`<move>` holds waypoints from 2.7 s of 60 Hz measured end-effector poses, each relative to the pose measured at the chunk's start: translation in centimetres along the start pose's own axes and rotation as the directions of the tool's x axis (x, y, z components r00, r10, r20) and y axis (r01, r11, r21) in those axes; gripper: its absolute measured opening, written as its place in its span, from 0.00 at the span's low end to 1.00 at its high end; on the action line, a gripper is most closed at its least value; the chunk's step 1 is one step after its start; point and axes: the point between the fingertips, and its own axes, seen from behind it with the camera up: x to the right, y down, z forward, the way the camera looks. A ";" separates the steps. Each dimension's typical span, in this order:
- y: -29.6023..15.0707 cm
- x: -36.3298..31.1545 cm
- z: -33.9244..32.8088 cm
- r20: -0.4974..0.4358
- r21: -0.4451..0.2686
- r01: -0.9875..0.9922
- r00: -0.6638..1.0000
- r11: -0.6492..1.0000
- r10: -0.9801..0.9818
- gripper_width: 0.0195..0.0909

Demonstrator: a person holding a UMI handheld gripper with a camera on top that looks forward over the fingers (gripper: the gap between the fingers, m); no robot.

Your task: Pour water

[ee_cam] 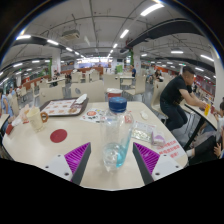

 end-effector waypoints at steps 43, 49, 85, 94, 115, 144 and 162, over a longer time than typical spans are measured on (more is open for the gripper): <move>-3.8 0.0 4.2 -0.166 0.038 0.105 0.981 0.994 -0.097 0.32; -7.9 -1.7 3.4 -0.244 0.047 0.246 0.943 0.968 -0.228 0.32; -19.7 -26.0 9.2 -0.357 -0.329 0.937 -0.239 -0.117 -0.903 0.32; -18.9 -28.2 10.9 -0.306 -0.374 0.881 -0.412 -0.289 -0.858 0.32; -18.9 -28.1 9.9 -0.313 -0.220 0.973 0.001 0.073 -0.950 0.32; -13.1 -25.3 9.6 0.066 0.079 0.199 0.977 0.977 -0.204 0.32; -7.0 -25.2 12.9 0.157 0.030 0.102 0.982 0.994 -0.106 0.33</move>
